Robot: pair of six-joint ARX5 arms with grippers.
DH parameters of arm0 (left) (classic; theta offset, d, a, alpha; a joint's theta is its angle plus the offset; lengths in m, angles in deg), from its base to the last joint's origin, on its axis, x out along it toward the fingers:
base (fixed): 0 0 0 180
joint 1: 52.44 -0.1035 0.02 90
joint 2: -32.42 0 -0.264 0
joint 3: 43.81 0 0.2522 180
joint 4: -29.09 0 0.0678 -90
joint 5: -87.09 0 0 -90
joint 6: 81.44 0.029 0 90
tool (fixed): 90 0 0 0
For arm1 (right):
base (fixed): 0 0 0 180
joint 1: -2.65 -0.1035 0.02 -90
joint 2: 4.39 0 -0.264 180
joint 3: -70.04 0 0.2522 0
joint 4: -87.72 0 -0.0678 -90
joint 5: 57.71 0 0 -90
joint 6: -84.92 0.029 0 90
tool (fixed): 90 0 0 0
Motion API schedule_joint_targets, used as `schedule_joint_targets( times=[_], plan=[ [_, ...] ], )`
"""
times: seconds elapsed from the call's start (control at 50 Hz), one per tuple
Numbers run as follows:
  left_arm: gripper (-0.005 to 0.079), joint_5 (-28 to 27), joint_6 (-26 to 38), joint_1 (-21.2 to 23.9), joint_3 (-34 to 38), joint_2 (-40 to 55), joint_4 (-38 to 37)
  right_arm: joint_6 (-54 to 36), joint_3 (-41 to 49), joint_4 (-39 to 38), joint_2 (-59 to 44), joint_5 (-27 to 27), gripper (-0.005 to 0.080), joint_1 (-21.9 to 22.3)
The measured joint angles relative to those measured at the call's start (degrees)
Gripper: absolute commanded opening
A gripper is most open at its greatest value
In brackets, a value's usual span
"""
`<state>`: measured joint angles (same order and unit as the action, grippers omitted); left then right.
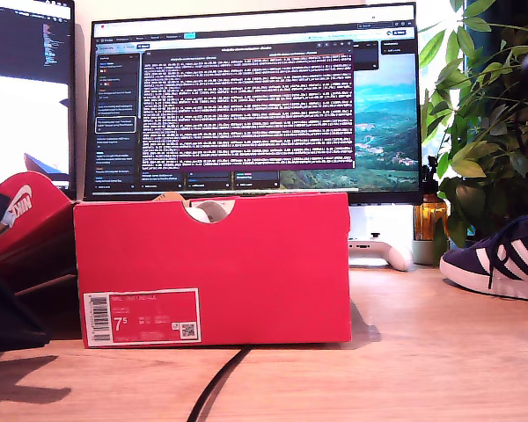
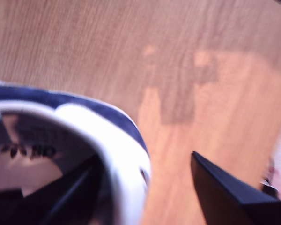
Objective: Pack the blue shoes by picking the first shoe and placing it inside the red shoebox, left side, then picking and rotating the second shoe and placing it in the shoebox
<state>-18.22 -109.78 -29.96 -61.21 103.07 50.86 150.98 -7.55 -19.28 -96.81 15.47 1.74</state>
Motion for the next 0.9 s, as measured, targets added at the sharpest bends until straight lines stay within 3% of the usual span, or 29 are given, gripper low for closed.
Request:
schedule_joint_targets(
  times=[0.1,0.34,0.46,0.9],
  plan=[
    [-0.002,0.0,0.0,0.0,0.0,0.0,0.0,1.2,1.2,-2.1,0.0,0.3,-0.0011,0.1],
    [-0.002,0.0,0.0,0.0,0.0,0.0,0.0,2.9,1.5,-2.3,0.0,0.2,-0.0011,0.1],
    [-0.002,0.0,0.0,0.0,0.0,0.0,0.0,-1.1,1.7,-1.5,-0.1,-0.4,-0.0011,0.1],
    [-0.002,0.0,0.0,0.0,0.0,0.0,0.0,-31.4,-1.2,-0.9,-0.5,-1.9,-0.0011,0.1]
  ],
)
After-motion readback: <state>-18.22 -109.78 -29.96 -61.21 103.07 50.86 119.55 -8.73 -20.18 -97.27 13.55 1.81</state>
